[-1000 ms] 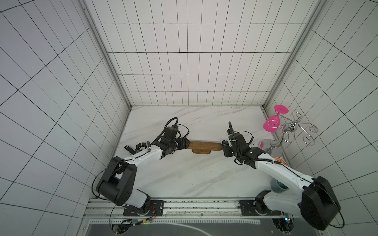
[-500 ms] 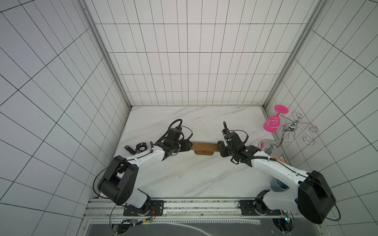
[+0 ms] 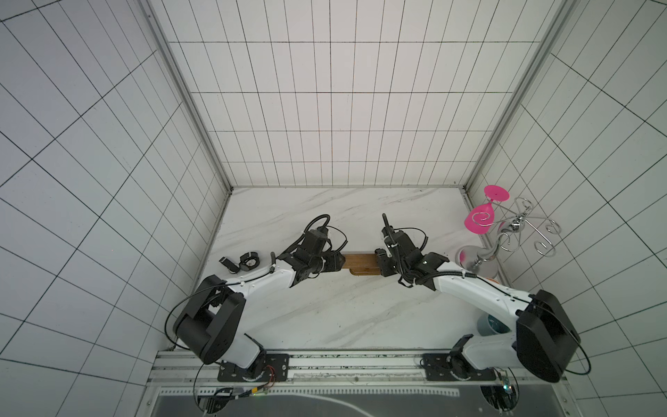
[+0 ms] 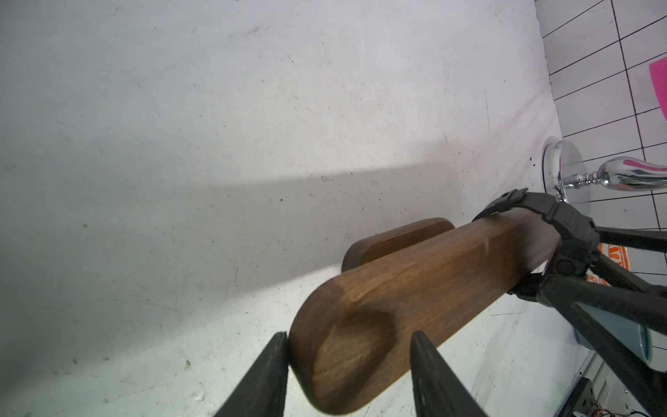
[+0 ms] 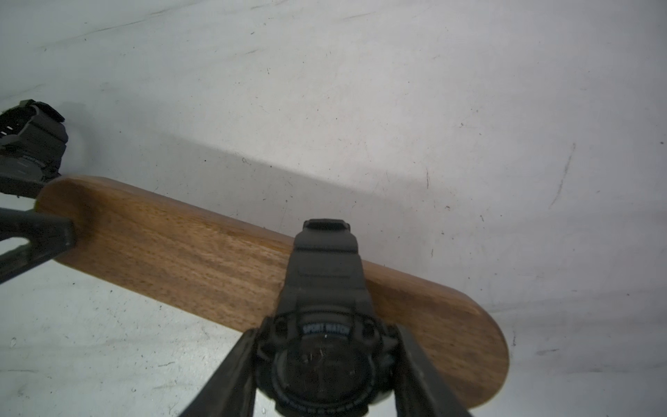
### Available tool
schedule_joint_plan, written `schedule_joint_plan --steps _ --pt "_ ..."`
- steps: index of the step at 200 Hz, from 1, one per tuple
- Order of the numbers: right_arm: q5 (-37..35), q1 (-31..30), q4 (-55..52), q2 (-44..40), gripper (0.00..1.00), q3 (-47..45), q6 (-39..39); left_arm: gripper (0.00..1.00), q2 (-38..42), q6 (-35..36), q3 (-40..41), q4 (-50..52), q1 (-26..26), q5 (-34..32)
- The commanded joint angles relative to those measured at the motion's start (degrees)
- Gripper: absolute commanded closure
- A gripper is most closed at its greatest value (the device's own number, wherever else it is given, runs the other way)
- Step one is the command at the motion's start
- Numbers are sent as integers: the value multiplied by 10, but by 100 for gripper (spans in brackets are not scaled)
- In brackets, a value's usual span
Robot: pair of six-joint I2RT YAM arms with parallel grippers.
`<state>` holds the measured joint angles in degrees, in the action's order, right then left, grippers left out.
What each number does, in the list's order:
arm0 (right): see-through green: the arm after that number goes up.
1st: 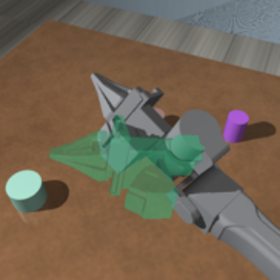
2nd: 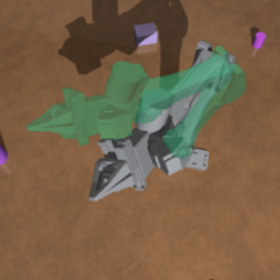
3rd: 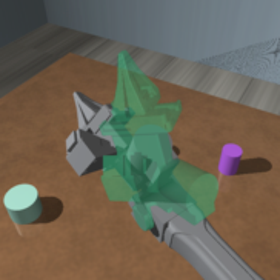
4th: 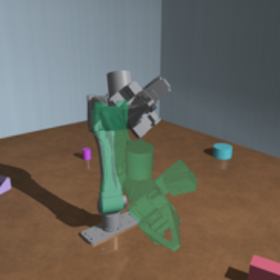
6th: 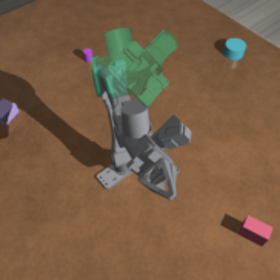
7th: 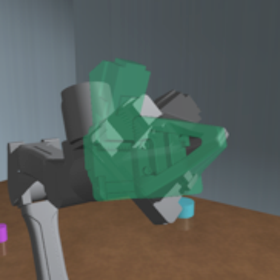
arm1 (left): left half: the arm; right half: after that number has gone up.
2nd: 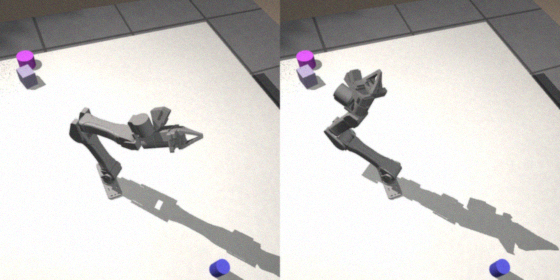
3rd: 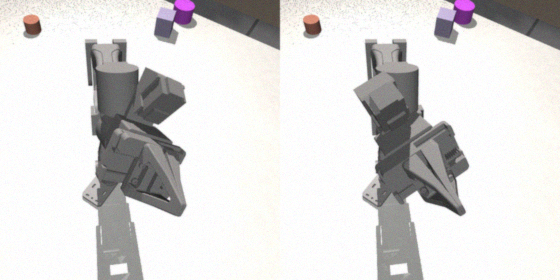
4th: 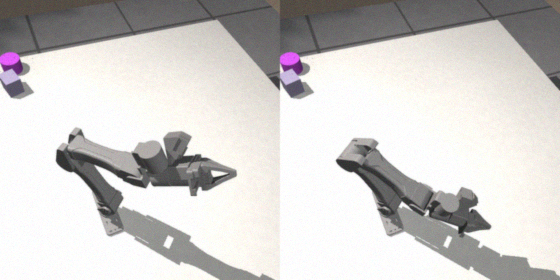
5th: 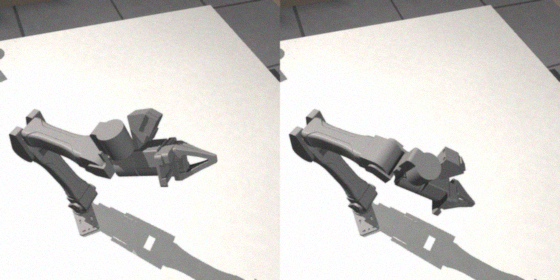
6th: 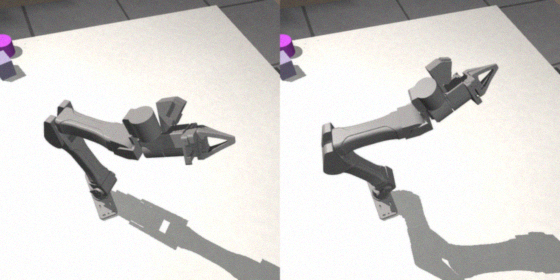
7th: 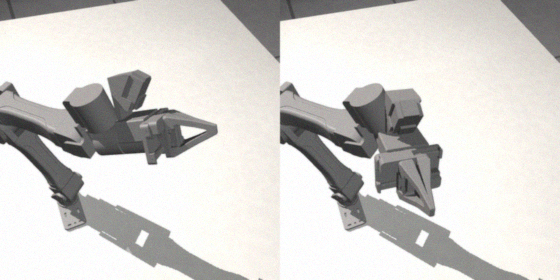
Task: Place watch on stand
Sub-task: Move the stand to the center of the board.
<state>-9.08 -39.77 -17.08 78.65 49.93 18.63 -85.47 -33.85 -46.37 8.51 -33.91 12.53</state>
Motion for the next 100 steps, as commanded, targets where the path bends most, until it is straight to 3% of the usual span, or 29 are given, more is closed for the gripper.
schedule_joint_plan --steps 1,54,100 --pt "-8 -10 -2 13 56 65 20 47 9 -8 -10 -25 -5 -7" --pt "-27 -22 -2 36 54 82 51 47 7 -9 -11 -28 -6 -10" --pt "-37 -29 -26 54 42 96 62 47 11 -6 -10 -25 -7 -14"
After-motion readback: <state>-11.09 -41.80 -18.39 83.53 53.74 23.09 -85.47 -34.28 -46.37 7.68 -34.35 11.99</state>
